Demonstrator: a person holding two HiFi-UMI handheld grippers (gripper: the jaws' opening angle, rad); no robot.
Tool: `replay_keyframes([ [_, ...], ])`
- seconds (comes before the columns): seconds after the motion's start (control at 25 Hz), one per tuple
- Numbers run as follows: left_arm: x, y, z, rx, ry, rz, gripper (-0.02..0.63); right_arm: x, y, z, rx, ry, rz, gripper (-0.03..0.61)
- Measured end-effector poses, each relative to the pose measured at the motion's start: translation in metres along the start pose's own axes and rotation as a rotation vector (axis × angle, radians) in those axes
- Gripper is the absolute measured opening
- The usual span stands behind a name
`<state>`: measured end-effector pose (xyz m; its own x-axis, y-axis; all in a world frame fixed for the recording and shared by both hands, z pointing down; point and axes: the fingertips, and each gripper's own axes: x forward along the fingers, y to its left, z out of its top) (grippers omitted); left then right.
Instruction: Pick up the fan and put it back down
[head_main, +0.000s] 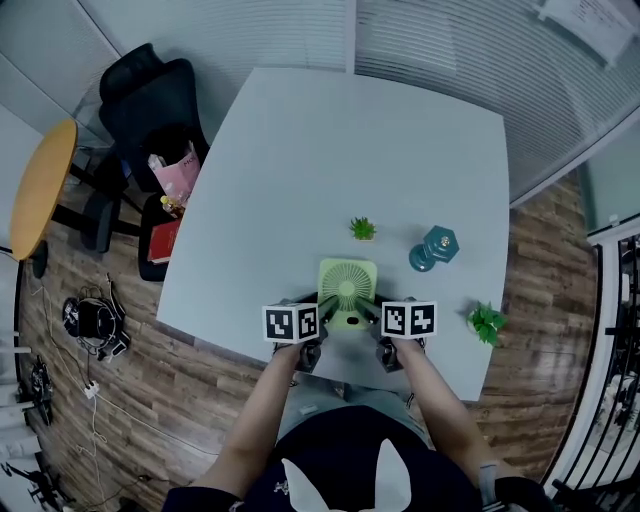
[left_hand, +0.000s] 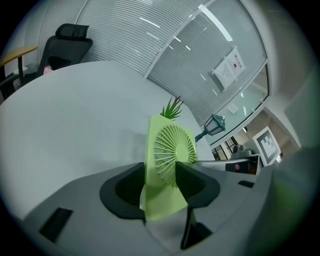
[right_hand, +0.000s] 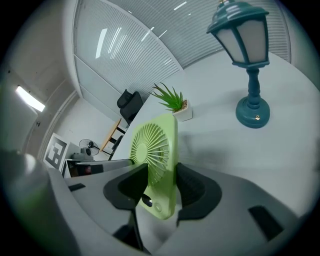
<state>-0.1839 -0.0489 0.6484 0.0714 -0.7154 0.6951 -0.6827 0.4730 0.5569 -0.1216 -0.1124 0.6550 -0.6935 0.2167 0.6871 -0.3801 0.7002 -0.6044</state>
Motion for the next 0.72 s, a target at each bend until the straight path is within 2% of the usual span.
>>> replay_keyframes([
  [0.4, -0.027, -0.016, 0.028, 0.045, -0.024, -0.068, 0.195, -0.024, 0.025, 0.014, 0.049, -0.107, -0.017, 0.182],
  [0.72, -0.049, -0.035, 0.049, 0.123, -0.044, -0.109, 0.193, -0.048, 0.048, 0.027, 0.066, -0.186, -0.051, 0.183],
])
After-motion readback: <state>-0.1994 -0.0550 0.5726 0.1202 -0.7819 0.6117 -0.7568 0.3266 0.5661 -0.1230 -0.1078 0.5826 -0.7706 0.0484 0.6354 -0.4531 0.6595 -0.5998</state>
